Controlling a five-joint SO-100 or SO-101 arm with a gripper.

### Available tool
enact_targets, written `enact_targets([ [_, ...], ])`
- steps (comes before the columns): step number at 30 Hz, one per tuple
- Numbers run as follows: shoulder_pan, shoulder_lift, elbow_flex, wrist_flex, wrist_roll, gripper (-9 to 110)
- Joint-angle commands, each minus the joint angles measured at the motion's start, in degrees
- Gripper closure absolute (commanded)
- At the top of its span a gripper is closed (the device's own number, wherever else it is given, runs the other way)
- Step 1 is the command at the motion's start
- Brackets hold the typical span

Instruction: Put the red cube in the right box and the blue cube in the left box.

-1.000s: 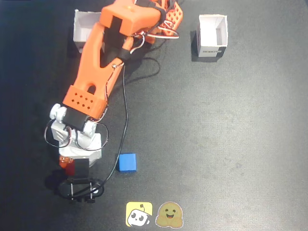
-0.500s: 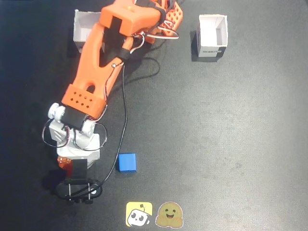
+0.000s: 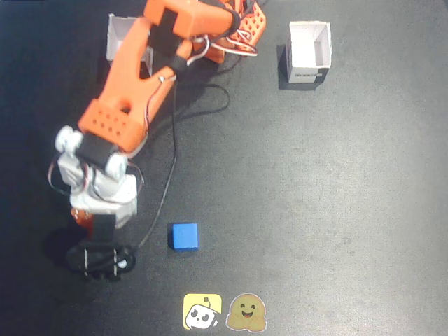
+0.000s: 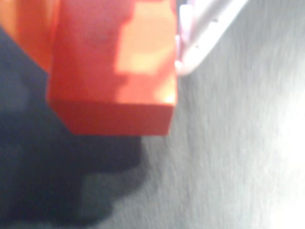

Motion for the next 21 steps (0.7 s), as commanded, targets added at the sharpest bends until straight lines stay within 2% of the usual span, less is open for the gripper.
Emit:
enact_targets([
  [1, 0.88, 8.44, 2.81, 0.70, 0.53, 89],
  [21, 3.78, 42.45, 35.86, 0.09, 3.08, 89],
])
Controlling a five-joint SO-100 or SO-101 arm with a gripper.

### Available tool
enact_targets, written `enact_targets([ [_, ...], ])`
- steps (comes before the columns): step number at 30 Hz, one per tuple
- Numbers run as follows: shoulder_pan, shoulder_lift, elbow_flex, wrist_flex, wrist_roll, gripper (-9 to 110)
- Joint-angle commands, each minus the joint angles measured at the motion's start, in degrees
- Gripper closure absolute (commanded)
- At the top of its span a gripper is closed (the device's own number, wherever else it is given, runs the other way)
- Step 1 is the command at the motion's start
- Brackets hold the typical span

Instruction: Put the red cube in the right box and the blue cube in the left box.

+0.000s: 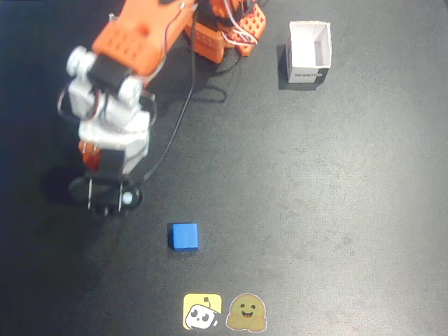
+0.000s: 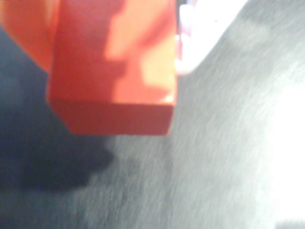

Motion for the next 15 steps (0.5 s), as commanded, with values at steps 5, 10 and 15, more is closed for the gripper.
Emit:
enact_targets([
  [5, 4.92, 11.95, 6.42, 0.62, 1.58, 89],
  [10, 10.99, 11.95, 6.24, 2.46, 2.02, 89],
  [15, 15.64, 13.89, 7.56, 3.96, 3.34, 89],
])
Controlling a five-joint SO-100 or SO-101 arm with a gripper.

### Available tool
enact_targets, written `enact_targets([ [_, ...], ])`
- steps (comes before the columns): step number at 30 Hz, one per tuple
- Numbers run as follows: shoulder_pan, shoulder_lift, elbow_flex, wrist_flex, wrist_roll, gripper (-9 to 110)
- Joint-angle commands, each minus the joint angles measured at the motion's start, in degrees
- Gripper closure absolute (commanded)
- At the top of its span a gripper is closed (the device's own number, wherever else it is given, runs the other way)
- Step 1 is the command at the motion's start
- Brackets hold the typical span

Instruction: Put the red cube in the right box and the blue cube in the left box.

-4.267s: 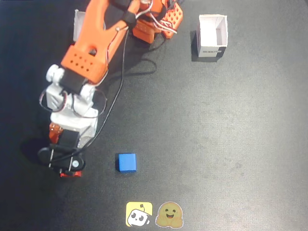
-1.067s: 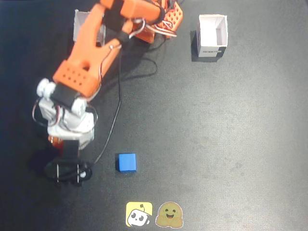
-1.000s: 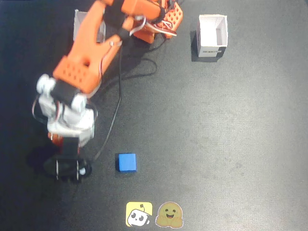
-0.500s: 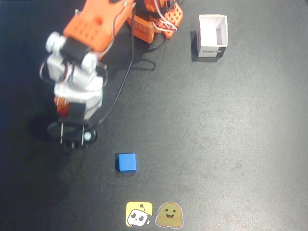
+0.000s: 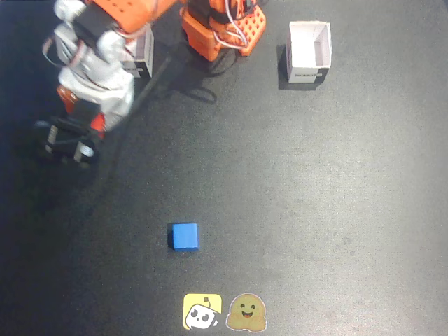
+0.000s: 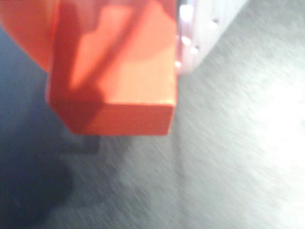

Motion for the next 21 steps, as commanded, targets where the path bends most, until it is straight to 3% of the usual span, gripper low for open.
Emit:
enact_targets([
  [1, 2.99, 4.75, -0.18, 0.88, 1.14, 89],
  [21, 9.58, 24.79, 11.51, 8.70, 14.41, 89],
])
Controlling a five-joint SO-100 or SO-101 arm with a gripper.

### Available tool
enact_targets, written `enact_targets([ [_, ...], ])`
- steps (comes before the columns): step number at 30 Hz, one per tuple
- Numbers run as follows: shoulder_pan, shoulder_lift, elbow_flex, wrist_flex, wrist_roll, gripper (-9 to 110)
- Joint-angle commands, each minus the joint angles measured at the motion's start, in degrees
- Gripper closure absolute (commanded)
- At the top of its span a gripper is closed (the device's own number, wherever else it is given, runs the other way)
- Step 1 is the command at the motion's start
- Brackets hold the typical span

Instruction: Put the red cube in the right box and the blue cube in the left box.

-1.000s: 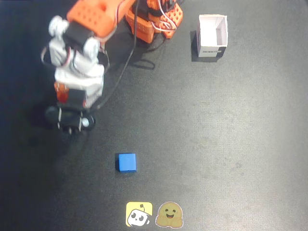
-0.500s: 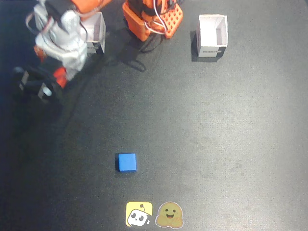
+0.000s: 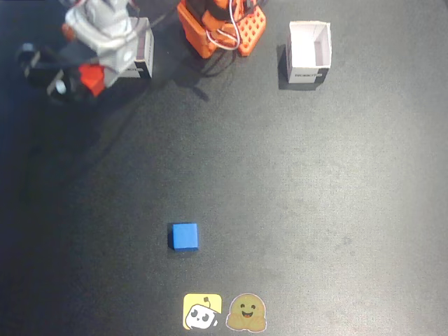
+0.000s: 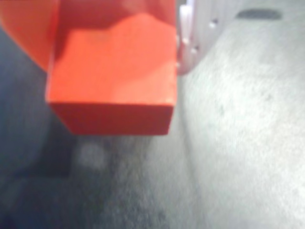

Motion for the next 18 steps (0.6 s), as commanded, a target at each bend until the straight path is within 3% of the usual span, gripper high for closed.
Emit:
enact_targets([
  [1, 0.97, 3.78, 0.26, 1.58, 2.99, 89],
  [18, 8.96, 12.30, 7.29, 6.33, 13.18, 89],
])
